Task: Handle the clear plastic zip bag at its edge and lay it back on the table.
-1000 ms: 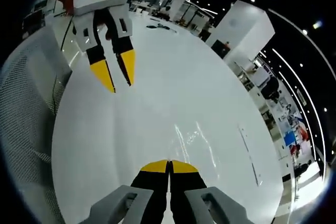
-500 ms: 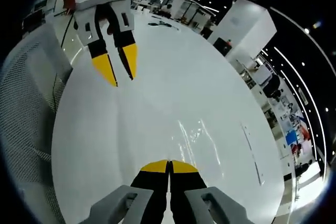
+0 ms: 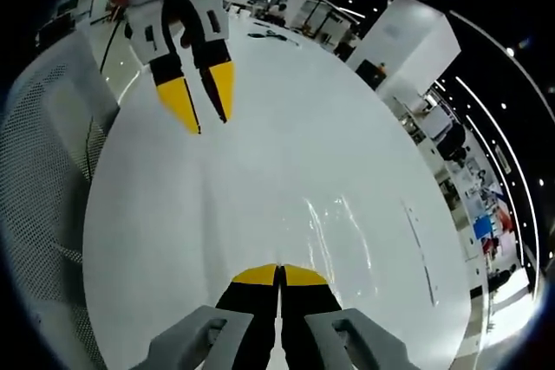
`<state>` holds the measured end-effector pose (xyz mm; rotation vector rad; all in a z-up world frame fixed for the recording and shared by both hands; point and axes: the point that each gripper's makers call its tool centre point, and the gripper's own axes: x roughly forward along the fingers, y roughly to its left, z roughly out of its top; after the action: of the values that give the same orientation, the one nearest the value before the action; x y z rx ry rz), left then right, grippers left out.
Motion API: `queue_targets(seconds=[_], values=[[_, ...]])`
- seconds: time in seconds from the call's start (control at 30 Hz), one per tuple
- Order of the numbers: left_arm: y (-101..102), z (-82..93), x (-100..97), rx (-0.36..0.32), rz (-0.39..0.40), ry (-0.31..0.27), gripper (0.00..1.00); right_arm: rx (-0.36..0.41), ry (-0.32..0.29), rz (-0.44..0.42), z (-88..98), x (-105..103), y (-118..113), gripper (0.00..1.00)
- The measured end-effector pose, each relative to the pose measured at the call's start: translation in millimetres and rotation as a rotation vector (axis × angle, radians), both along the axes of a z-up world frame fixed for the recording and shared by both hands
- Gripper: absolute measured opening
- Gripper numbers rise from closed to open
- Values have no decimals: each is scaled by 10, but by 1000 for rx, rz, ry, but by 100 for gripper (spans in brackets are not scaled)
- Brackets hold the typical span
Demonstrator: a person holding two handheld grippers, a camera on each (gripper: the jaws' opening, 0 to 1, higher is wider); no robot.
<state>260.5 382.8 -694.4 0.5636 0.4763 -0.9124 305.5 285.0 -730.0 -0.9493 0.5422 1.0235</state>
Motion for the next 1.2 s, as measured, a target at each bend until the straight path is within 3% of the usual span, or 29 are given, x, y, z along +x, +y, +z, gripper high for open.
queue_targets(seconds=[0.37,1.2], values=[[26,-7,20,3,12,4,10,-15,9,-3,-45,-64,-27,0],[95,4,13,8,28,-5,10,-71,23,-13,-251,0,-81,0]])
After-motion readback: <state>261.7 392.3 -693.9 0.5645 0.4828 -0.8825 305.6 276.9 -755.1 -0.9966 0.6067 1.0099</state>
